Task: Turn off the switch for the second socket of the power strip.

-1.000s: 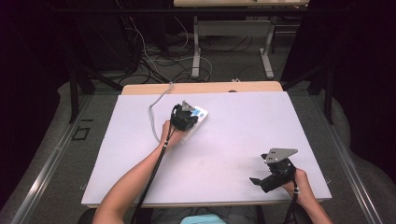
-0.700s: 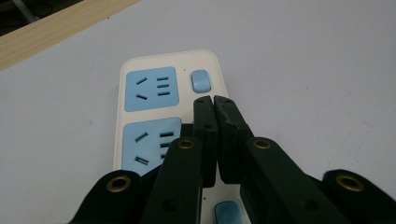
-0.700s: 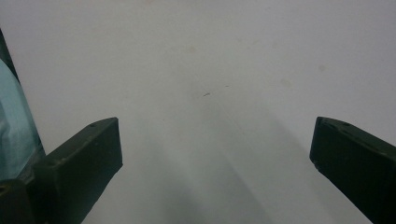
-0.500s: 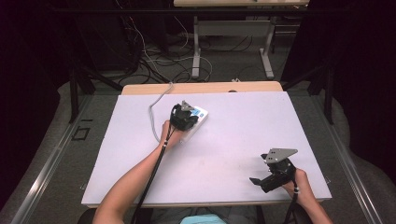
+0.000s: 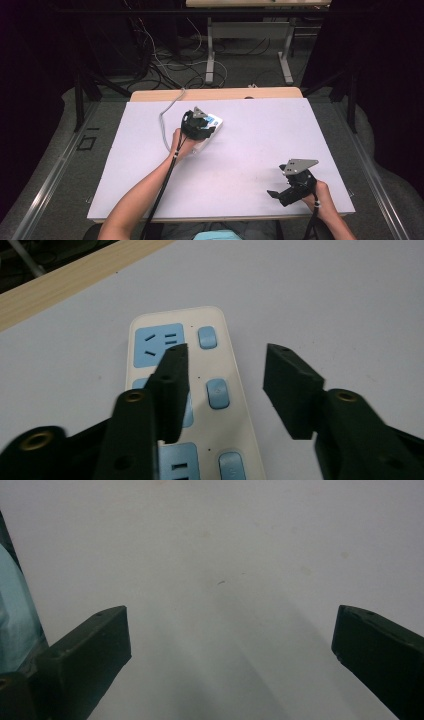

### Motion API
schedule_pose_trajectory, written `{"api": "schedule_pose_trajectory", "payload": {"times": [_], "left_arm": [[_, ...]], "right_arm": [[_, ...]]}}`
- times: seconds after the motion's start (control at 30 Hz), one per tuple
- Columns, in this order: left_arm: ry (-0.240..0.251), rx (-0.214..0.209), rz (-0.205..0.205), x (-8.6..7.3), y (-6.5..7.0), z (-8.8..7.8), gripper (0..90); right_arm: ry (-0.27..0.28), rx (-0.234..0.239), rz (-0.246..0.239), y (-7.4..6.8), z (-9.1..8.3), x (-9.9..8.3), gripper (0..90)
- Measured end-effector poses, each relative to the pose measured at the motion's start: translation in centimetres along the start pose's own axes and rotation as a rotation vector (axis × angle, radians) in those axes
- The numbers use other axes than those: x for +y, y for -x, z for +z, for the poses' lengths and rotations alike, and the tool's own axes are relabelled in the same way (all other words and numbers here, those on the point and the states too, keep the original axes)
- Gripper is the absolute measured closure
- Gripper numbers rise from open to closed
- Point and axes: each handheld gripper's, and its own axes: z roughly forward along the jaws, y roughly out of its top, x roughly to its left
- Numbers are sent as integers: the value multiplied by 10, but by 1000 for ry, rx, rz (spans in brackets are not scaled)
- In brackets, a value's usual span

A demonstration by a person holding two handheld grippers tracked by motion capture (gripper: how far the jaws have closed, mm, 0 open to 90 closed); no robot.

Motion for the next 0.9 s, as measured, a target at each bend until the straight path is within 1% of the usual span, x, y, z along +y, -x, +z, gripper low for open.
{"api": "schedule_pose_trajectory", "payload": {"times": [0.07,0.1,0.13,0.17,0.2,0.23,0.33,0.37,0.4,0.43,0.47,0.53,0.57,0.6,0.67,0.73,0.77,0.8,0.83,0.9], "left_arm": [[-8,2,1,1,1,-3,447],[-9,-7,-1,1,2,-4,400],[-13,-8,-3,1,3,-5,361],[-12,-13,1,1,3,-7,341],[-23,-16,5,2,3,-10,304],[-13,-15,5,1,5,-11,275],[-23,-17,14,1,6,-17,198],[-20,-14,16,1,6,-18,178],[-18,-15,11,1,6,-20,163],[-26,-20,14,1,5,-22,156],[-16,-14,7,1,5,-22,142],[-29,-20,3,0,5,-24,97],[-25,-15,6,-1,5,-25,78],[-35,-18,6,-1,5,-27,61],[-30,-11,7,-2,5,-29,32],[-23,-8,2,-3,5,-32,16],[-22,-8,6,-4,5,-33,9],[-23,-5,3,-5,5,-35,5],[-21,-1,5,-6,5,-36,1],[-23,-2,3,-8,6,-38,0]], "right_arm": [[-3,4,-1,0,0,0,20],[-1,1,-10,1,0,0,20],[-3,2,-8,1,-1,0,20],[0,2,3,0,-1,0,21],[1,-1,-5,0,-1,0,21],[-2,3,-1,0,-1,0,21],[-9,2,-1,-1,-1,0,21],[-7,3,-12,0,-1,1,21],[-12,4,-1,-1,-1,0,21],[-11,4,-6,0,-1,1,21],[-10,4,-8,0,-1,1,21],[-12,4,-4,0,-1,0,21],[-13,3,1,0,-1,0,21],[-4,0,1,-1,0,0,21],[-4,0,1,0,0,0,21],[-4,0,1,0,0,0,21],[-12,3,0,0,-1,0,21],[-10,1,0,-1,-1,0,21],[-6,1,-12,0,-1,1,21],[3,-5,-10,0,0,1,21]]}}
